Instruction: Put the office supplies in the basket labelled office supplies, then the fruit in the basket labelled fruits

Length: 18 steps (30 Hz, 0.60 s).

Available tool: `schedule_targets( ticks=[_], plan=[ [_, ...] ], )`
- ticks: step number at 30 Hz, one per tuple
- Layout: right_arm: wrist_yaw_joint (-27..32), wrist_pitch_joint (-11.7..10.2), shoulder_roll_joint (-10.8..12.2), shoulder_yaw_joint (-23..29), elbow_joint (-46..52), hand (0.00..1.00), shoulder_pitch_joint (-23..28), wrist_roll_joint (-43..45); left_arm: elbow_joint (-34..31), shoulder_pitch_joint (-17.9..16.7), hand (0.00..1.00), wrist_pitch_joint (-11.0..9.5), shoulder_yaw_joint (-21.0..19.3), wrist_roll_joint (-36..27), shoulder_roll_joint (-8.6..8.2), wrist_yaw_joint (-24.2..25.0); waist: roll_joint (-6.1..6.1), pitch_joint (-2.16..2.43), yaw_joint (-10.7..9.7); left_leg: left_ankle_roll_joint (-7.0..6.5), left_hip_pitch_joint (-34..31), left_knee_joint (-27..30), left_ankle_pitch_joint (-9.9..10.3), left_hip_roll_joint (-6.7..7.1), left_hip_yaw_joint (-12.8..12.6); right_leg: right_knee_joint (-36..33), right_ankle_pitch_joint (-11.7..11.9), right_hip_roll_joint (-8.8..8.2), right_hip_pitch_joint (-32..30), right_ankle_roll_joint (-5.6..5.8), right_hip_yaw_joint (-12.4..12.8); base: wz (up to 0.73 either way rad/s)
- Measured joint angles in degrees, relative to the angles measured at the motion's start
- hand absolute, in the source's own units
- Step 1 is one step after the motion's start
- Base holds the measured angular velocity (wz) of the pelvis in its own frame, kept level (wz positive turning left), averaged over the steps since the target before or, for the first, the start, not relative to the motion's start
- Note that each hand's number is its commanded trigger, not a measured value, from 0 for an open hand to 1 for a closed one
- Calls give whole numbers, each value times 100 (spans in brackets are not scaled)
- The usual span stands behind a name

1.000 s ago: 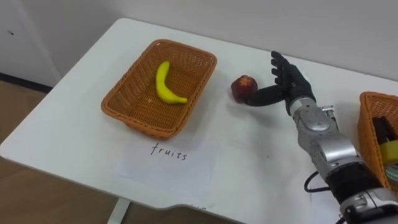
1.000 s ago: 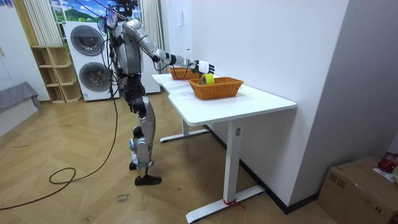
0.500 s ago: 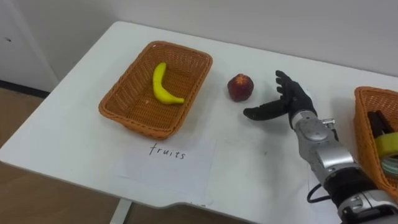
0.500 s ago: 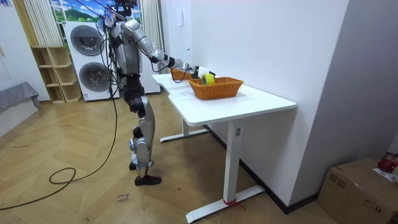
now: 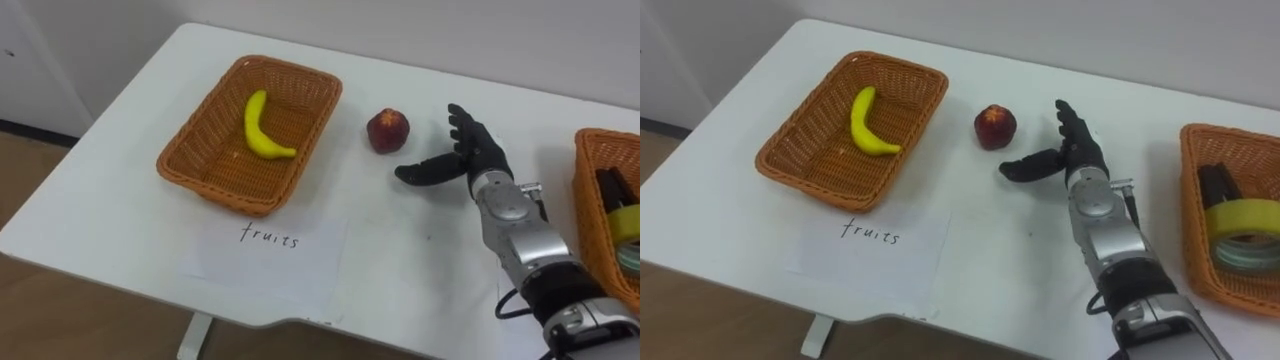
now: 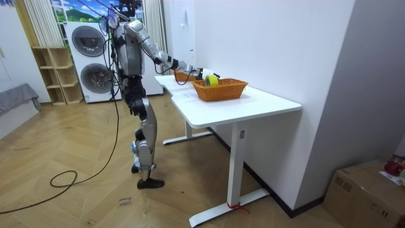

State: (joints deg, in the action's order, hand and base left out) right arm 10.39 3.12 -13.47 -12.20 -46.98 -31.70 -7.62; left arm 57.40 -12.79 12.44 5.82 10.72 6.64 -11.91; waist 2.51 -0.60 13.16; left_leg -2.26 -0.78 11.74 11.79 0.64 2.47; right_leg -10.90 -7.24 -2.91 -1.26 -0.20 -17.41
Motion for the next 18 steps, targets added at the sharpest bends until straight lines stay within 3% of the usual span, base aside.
schedule_targets(
  ticks=[8, 13, 18],
  plan=[
    [364, -75, 2, 7, -61, 0, -79, 547, 0, 53, 0, -32, 3, 6, -6, 38, 20, -18, 95, 4, -138, 6, -30, 1, 5, -1, 16, -3, -156, -10, -9, 0],
    [679, -120, 28, 4, -188, 0, -333, 577, 61, 211, 0, -167, 62, 5, -30, 37, 62, -104, 169, 0, -297, 21, -61, 8, 0, -85, 17, -34, -352, -12, -58, 1],
    [790, -120, 21, -7, -189, 0, -406, 600, 71, 256, 0, -175, 228, 0, -34, 20, 75, -107, 285, 0, -371, 38, -62, 4, -80, -95, 21, -28, -453, -17, 0, -6]
  ],
)
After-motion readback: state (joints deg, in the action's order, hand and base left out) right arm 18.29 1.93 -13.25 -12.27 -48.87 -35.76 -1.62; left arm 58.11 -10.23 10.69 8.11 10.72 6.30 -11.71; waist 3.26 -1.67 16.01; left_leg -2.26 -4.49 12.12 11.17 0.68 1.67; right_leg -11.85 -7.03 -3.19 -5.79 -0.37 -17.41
